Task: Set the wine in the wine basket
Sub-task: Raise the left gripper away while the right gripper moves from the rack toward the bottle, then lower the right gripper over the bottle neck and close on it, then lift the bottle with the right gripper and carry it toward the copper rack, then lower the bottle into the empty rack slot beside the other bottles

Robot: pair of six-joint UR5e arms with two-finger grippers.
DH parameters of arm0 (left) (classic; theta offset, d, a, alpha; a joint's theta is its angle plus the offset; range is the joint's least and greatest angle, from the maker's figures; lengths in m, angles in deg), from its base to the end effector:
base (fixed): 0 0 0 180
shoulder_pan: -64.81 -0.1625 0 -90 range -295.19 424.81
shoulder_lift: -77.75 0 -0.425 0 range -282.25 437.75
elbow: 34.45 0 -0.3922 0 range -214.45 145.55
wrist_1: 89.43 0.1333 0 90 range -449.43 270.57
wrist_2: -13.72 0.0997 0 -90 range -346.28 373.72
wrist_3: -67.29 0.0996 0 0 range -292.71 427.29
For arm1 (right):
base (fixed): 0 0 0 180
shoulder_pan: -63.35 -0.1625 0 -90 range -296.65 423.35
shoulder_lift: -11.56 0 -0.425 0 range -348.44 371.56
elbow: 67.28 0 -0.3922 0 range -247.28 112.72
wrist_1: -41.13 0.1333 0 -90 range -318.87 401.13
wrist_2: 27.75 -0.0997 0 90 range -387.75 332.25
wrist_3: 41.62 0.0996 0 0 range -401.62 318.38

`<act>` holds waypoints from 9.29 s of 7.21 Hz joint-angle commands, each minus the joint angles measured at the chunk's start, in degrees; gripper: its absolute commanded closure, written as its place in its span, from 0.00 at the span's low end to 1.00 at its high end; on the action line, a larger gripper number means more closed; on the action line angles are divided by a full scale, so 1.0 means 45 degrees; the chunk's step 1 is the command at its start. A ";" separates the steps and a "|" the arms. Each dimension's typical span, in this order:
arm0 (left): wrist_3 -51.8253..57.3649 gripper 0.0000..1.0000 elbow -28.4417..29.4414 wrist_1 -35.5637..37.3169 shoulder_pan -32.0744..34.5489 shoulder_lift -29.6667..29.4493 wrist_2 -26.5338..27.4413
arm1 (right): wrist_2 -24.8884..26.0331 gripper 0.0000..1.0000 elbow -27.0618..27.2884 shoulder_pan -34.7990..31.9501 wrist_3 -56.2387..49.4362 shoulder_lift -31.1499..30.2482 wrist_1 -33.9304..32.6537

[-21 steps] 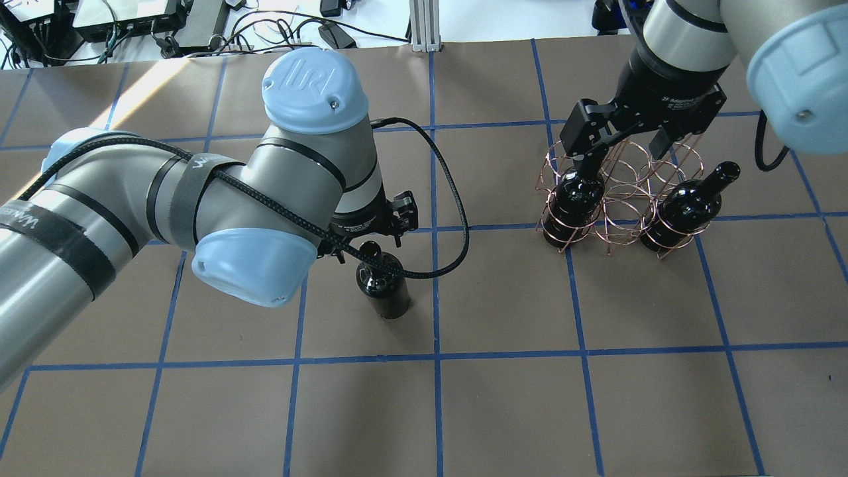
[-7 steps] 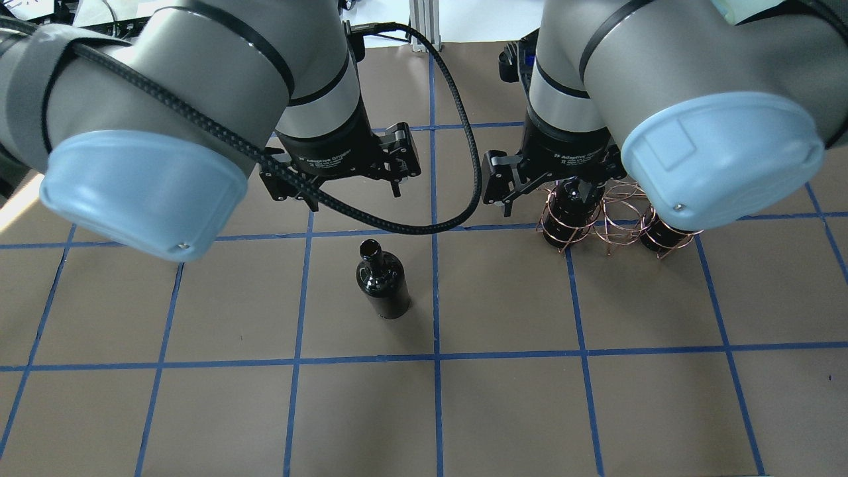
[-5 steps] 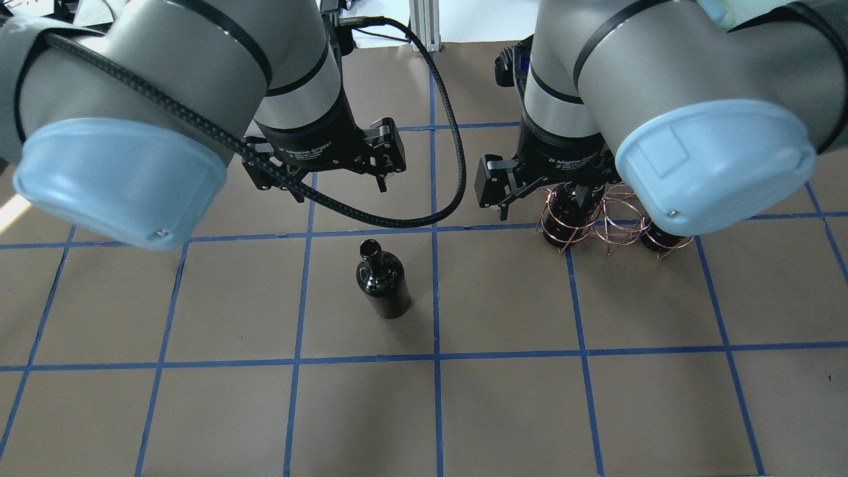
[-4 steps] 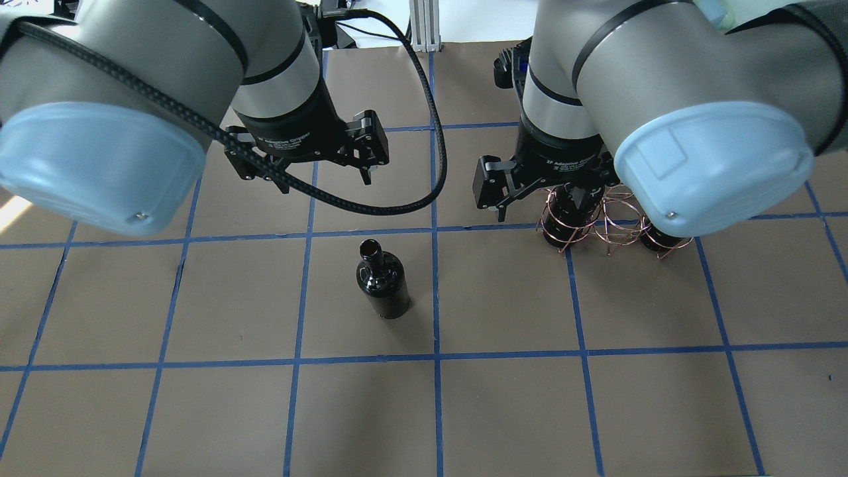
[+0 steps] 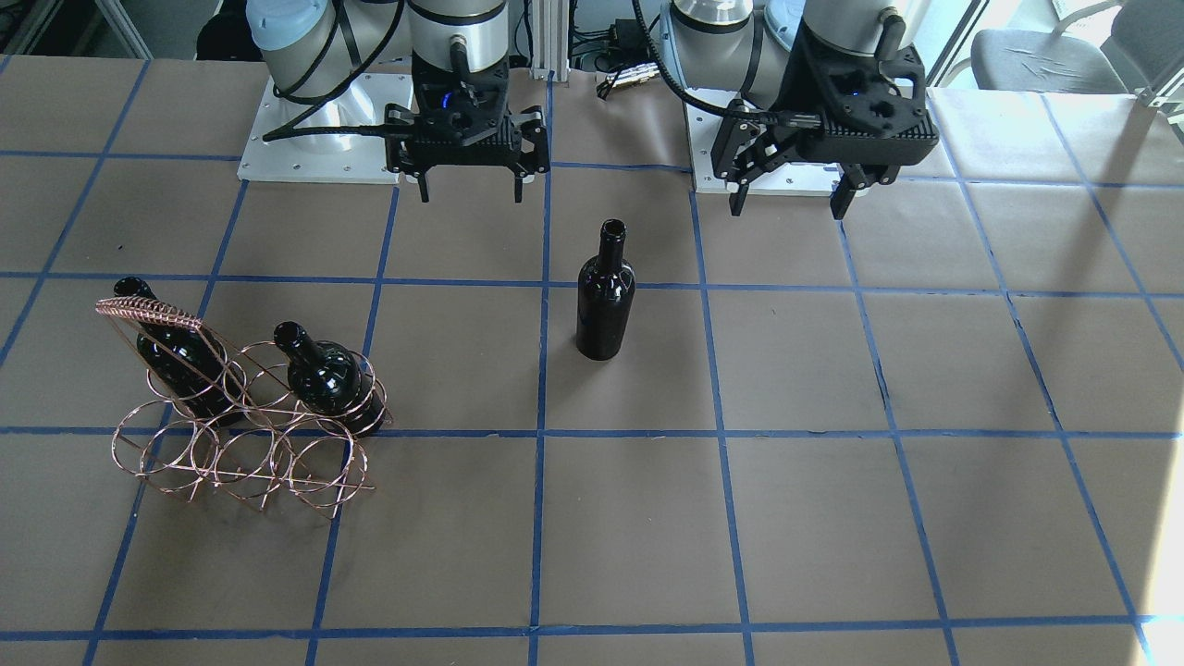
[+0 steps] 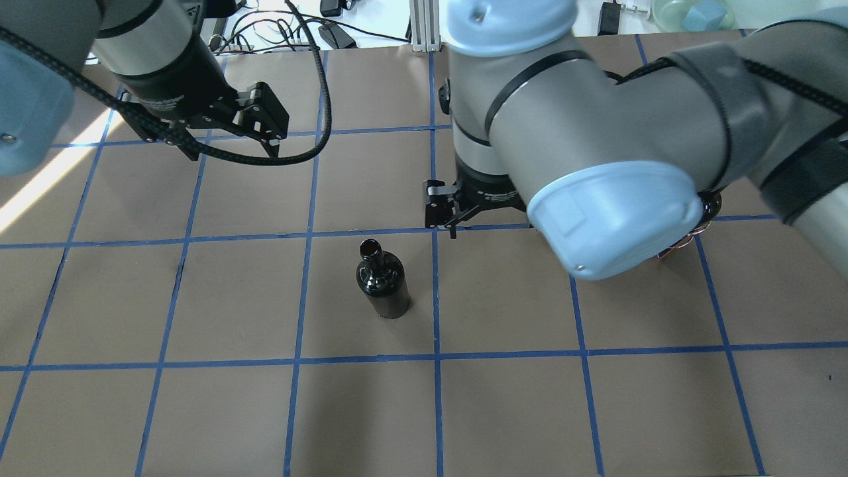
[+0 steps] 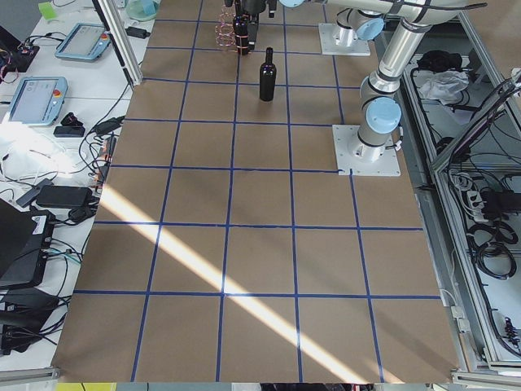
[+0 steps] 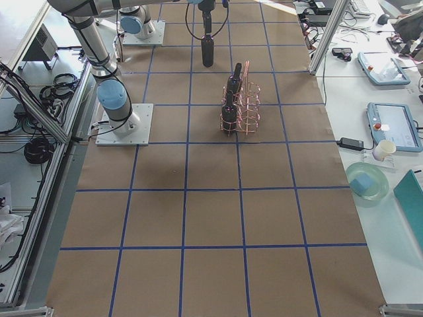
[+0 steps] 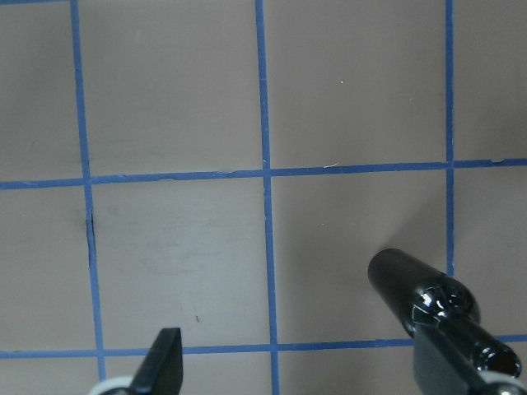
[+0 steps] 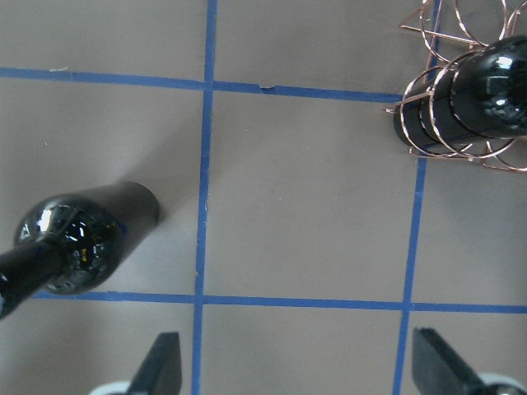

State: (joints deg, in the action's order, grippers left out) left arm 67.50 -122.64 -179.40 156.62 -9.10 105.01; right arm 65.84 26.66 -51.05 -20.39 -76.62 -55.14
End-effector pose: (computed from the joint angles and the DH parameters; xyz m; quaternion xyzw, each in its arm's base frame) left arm -0.1460 -0.4710 0.5302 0.0171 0.9988 -0.0437 0.0106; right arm 0.3240 -0.4068 0.4494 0.0275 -0.9991 0.0162 0.0271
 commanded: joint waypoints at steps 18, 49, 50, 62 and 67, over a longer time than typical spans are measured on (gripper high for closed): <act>0.1241 0.00 0.0067 -0.0514 -0.2238 0.0315 -0.0033 | 0.0823 0.00 -0.1226 -0.2058 0.3233 0.1354 0.0905; 0.1222 0.00 0.0086 -0.1023 -0.2121 0.0433 -0.0052 | 0.0880 1.00 -0.1190 0.2081 -0.2606 -0.1829 0.4343; 0.1222 0.00 0.0086 -0.1023 -0.2121 0.0433 -0.0052 | 0.0881 1.00 -0.1190 0.2295 -0.2607 -0.2003 0.4363; 0.1222 0.00 0.0047 -0.1023 -0.2140 0.0511 -0.0033 | 0.0257 1.00 -0.2010 0.6887 -0.6238 -0.0955 0.2454; 0.0041 0.00 0.0145 -0.1061 -0.2102 0.0375 0.0123 | -0.0271 1.00 -0.2010 0.6906 -0.6551 0.0354 0.1166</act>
State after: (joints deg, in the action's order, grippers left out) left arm 71.28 -122.13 -184.04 147.09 -7.20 105.18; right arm 64.68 17.62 -20.02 -49.13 -76.79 -47.47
